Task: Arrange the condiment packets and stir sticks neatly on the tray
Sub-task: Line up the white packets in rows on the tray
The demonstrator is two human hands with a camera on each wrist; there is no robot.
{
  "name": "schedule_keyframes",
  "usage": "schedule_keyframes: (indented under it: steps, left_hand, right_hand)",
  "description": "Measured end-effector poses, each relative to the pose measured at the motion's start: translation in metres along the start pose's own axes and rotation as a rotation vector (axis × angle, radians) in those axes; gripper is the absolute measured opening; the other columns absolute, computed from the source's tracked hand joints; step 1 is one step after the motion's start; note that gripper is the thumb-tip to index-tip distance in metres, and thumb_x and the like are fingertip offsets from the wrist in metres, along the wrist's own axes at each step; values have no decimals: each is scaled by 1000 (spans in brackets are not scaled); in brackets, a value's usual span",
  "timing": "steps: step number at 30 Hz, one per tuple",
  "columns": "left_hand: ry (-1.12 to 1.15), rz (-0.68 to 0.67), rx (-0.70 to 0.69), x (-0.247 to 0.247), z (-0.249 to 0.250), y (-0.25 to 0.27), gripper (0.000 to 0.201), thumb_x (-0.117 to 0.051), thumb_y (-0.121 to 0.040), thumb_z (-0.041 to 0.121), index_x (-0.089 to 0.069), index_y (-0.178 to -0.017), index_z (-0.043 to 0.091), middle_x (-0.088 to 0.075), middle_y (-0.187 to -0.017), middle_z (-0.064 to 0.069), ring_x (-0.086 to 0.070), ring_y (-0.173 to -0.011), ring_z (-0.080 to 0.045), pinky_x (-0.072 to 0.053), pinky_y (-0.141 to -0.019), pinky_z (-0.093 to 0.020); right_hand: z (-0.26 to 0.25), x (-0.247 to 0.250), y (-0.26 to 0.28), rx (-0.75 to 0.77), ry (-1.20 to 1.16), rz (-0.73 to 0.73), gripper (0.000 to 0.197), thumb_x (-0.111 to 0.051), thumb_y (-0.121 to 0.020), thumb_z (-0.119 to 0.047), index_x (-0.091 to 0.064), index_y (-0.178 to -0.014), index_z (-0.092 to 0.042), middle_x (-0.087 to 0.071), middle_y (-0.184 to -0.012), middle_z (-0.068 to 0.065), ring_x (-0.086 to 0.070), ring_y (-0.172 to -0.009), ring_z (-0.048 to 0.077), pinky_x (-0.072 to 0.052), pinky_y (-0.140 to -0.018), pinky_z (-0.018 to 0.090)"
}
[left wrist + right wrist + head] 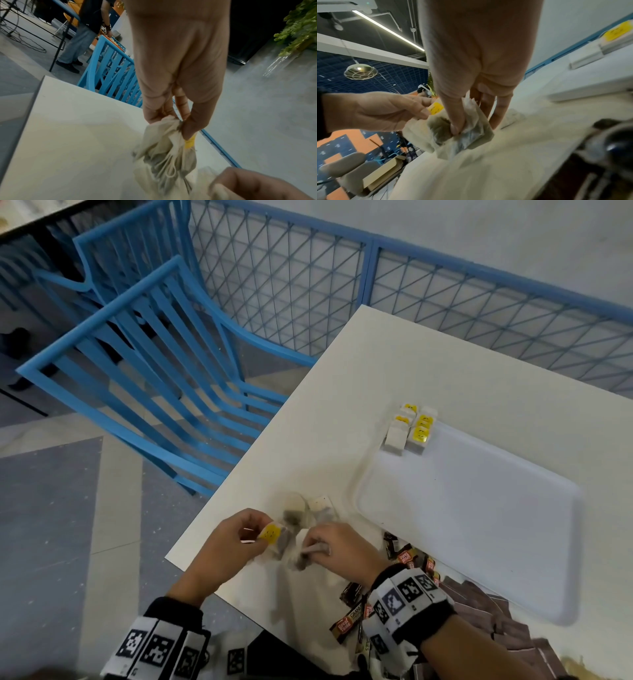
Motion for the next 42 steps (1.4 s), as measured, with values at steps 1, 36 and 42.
schedule_keyframes:
  steps: [1,36,42]
  left_hand:
    - [12,14,11,3,0,-2,17,-65,-83,-1,-65,-88,15,-67,-84,-3,-62,-70,-8,-47,-57,-17]
    - [13,-30,103,-55,4,-77,39,-71,-62,32,-59,-97,19,-67,-92,-5,-65,-87,-24,-57,-78,-44]
    - [-16,-108,47,-59,9,-74,31,-64,-71,28,-61,-85,1,-61,-71,-9,-56,-63,-20,-51,-60,-36]
  right_hand:
    - [0,5,1,-35,-30,10,8,-62,-85,-13,-63,-92,-9,-61,-84,-5,-59,-80,10,-41,-64,10]
    - [18,4,-25,-324,54,46,48,-61,-83,-16,-45,-127,-7,-35,-123,15,-41,-117,25,-33,-95,20]
    - [13,8,-22,-241,-63,82,21,-57,-80,-7,-62,-100,0,-66,-94,11,-59,-88,21,-44,-71,16]
Point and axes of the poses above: each hand's wrist, its own y-axis away from the middle knuckle, its own x-axis out of the back of the hand, z = x × y, the point moved 1 cm from there along -y, towards the middle knuckle
